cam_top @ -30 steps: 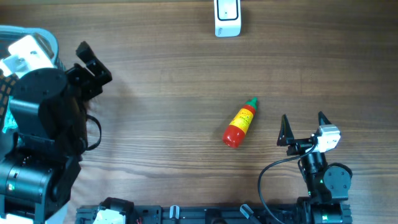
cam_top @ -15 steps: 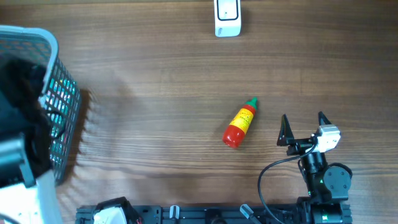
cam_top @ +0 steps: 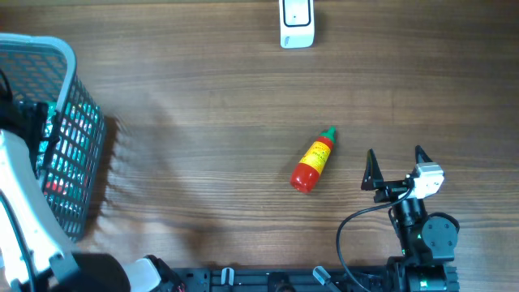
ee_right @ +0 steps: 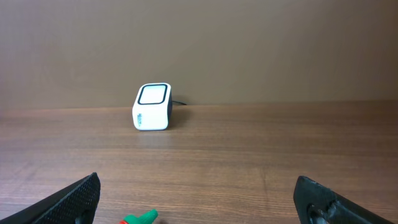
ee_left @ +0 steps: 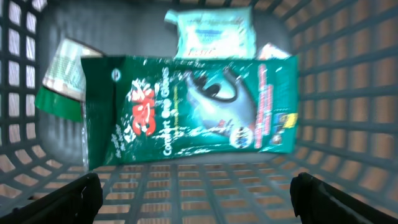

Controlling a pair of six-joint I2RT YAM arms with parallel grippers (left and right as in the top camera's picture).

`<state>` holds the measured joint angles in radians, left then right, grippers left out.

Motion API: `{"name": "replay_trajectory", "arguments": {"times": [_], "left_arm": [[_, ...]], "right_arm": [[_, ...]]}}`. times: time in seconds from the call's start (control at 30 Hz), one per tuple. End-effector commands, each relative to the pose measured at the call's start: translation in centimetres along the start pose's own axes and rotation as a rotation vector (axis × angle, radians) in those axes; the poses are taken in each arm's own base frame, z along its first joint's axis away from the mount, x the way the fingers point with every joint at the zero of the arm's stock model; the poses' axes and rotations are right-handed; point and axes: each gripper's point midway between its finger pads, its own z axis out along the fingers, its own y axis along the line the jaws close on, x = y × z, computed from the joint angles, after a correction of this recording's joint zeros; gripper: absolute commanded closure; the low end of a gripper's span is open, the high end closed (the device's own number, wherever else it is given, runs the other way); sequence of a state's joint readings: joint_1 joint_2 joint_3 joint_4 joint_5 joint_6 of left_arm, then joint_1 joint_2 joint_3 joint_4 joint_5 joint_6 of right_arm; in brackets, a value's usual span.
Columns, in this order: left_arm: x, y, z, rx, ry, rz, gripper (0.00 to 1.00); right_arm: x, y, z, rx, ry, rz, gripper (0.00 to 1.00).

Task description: Scan the item barcode

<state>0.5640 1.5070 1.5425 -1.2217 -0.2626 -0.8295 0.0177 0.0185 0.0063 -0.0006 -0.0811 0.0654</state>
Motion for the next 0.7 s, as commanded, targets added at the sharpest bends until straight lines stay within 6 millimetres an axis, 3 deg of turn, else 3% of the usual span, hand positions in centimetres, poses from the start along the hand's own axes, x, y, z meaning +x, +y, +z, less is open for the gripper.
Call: {"name": "replay_trajectory", "arguments": {"times": [0.0, 0.2, 0.33, 0.5, 0.67], "left_arm": [[1.2, -0.2, 2.8, -0.062, 0.073, 0.01, 0.0], [2.1, -0.3, 5.7, -0.124, 0.127, 0.068, 0.0], [2.2, -0.5, 6.4, -0.129, 0.14, 0.117, 0.0], [3.1, -3.1, 6.9, 0.008, 0.197, 0.275, 0.0], [3.2, -3.2, 7.8, -0.001, 0.205, 0.274, 0.0]], "right_arm": [[0.0, -0.2, 0.0, 0.013, -0.002, -0.01, 0.0], [0.0, -0.2, 0.0, 0.013, -0.003, -0.01, 0.0], [0.0, -0.2, 0.0, 0.013, -0.003, -0.01, 0.0], [0.0, -0.2, 0.0, 0.013, -0.003, -0.01, 0.0], [-0.1, -0.2, 0.0, 0.013, -0.003, -0.01, 0.0]]}}
